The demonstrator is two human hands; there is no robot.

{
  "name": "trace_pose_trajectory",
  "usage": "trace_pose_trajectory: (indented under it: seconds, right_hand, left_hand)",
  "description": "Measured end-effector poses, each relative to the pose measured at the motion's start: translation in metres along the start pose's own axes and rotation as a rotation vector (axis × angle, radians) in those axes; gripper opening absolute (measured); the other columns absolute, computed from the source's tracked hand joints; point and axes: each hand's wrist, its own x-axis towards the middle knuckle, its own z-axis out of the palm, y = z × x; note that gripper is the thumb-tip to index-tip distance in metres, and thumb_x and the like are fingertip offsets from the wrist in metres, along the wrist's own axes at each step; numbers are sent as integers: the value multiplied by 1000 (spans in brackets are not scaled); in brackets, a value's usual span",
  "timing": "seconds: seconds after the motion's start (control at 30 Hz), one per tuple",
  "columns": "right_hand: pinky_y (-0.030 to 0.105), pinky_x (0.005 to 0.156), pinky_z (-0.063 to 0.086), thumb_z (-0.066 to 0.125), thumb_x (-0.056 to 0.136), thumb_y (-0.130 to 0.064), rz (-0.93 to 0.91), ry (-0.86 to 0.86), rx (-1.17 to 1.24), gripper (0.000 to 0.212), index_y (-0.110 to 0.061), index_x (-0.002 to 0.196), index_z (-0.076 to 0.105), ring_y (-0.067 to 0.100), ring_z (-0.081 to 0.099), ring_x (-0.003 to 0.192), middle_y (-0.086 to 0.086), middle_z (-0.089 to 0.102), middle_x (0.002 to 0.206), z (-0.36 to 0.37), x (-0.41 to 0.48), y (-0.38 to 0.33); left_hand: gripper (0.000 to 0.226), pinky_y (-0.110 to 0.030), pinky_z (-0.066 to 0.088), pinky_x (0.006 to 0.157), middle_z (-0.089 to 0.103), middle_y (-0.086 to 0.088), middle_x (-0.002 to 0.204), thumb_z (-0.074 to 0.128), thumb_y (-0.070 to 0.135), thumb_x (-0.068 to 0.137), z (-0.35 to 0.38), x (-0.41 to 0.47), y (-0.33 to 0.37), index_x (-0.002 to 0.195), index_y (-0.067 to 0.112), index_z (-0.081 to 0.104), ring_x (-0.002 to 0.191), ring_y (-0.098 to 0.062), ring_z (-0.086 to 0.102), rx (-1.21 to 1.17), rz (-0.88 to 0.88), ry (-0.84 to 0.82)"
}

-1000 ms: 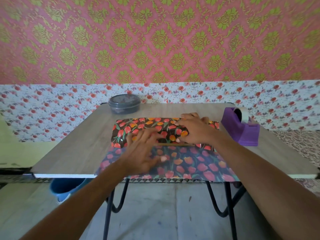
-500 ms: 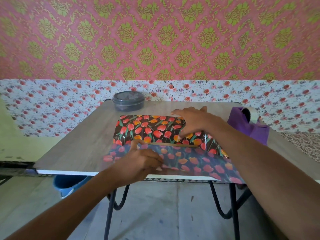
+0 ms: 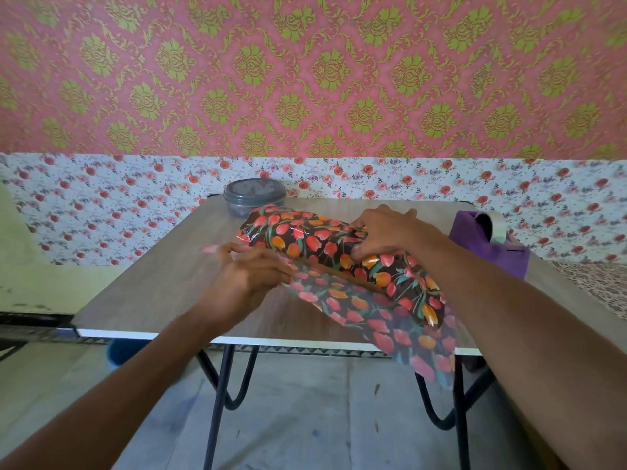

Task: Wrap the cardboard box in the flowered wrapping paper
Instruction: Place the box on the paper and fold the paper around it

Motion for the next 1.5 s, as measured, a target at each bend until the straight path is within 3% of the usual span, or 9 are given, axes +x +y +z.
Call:
trace_pose_trajectory:
  seconds: [0.1,0.27,0.53,0.83,1.07,1.23,1.33,1.43,1.5]
  right_hand:
    - [63,99,24,82,58,-64,-31,-17,-51,86,-32,135,60,28,52,109,-3,53,97,4,0,-3]
    - [52,86,26,83,68,-58,-120,3,-74,86,-37,146,52,29,49,119,-3,45,107,15,-1,-4]
    - [49,90,33,76,76,-33,-185,57,-145,62,-33,135,57,30,43,124,2,40,133,18,-28,18]
    - [47,100,39,72,82,-11,-177,60,-205,107,-62,152,9,26,36,145,-10,21,162,39,-57,64]
    - [39,82,24,65,92,-20,-301,229,-411,93,-57,152,3,27,46,130,-8,35,157,43,-55,73]
    - [45,102,38,73,80,-8,-200,6,-70,97,-59,150,30,22,36,143,-17,28,163,21,-71,71]
    - [36,83,60,61,75,17,-144,-60,358,90,-51,135,58,26,53,137,-11,41,158,0,-89,61]
    - [54,101,53,66,98,-14,-172,131,513,23,-17,120,73,27,69,115,10,70,129,-17,-97,47]
    - [55,98,53,61,96,-55,-162,189,542,56,-1,107,73,39,70,101,23,73,110,-25,-100,29]
  left_hand:
    - [12,-15,23,112,79,-1,94,75,1,83,8,0,5,85,10,82,89,-20,76,-2,121,56]
    - [25,-53,47,88,78,1,99,57,-1,92,22,10,11,91,13,78,90,-21,75,79,-31,80]
    - [14,-44,58,72,75,-10,83,65,-3,92,30,55,-4,101,5,73,69,-29,70,63,-46,-55]
    - [20,-39,55,56,68,-4,76,49,21,106,37,61,-10,103,10,66,60,-24,62,53,-112,-172]
    - [27,-35,46,53,58,0,71,36,38,109,41,80,-22,94,19,48,57,-18,55,54,-254,-340]
    - [33,-40,49,58,59,-4,73,31,42,108,42,96,-24,91,19,47,62,-25,58,21,-279,-392]
    - [34,-37,45,59,61,-7,76,30,41,108,44,104,-29,91,18,49,65,-24,58,49,-277,-428]
    - [36,-37,48,61,62,-5,75,34,38,109,45,112,-34,85,17,50,65,-21,59,12,-284,-456]
    - [36,-35,48,61,62,-4,74,36,36,109,47,117,-37,83,17,52,65,-20,61,-4,-284,-472]
